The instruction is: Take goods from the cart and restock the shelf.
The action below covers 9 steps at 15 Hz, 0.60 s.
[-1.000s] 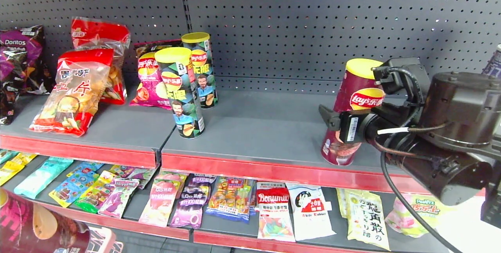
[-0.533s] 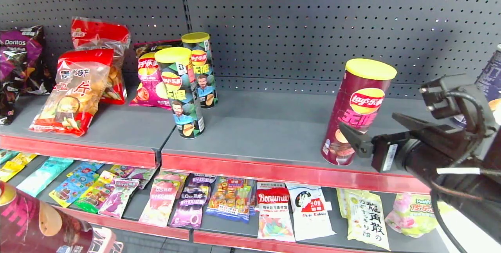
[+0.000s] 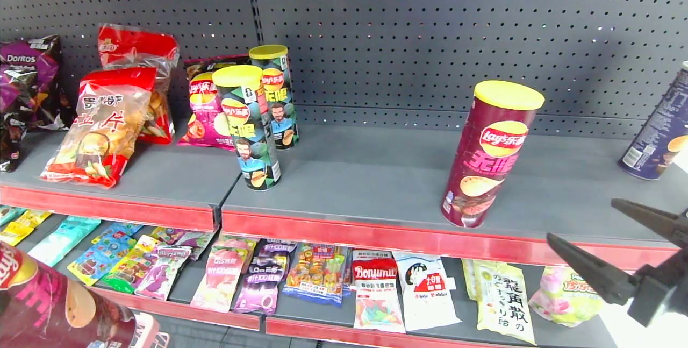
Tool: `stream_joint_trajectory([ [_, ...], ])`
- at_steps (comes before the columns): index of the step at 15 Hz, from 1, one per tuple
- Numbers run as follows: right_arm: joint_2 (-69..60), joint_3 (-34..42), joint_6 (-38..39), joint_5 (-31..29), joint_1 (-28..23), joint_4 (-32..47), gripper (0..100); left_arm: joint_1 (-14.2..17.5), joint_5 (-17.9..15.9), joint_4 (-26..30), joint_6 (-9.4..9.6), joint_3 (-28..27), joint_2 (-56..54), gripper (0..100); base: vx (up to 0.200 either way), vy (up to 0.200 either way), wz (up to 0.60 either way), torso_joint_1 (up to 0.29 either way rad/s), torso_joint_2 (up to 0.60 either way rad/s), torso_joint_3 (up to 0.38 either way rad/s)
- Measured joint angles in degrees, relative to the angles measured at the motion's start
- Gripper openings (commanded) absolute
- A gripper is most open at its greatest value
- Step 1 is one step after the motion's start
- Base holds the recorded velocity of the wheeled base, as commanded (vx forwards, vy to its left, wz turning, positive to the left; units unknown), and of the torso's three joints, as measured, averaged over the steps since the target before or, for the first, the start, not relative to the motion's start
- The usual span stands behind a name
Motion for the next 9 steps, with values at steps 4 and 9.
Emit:
stream_joint_trajectory([
  [4, -19.1, -3.9, -1.3, 9.2, -25.1, 30.5, 100, 0.1, 0.8, 0.0, 5.18, -0.7, 2.1, 0, 0.000, 0.000, 0.00, 0.000, 0.00, 0.000],
  [9, -33.8, -6.1, -2.5, 11.1, -30.6, 43.5, 100, 0.0, 0.4, -0.2, 5.83, -1.4, 4.1, 0, 0.000, 0.000, 0.00, 0.000, 0.00, 0.000],
])
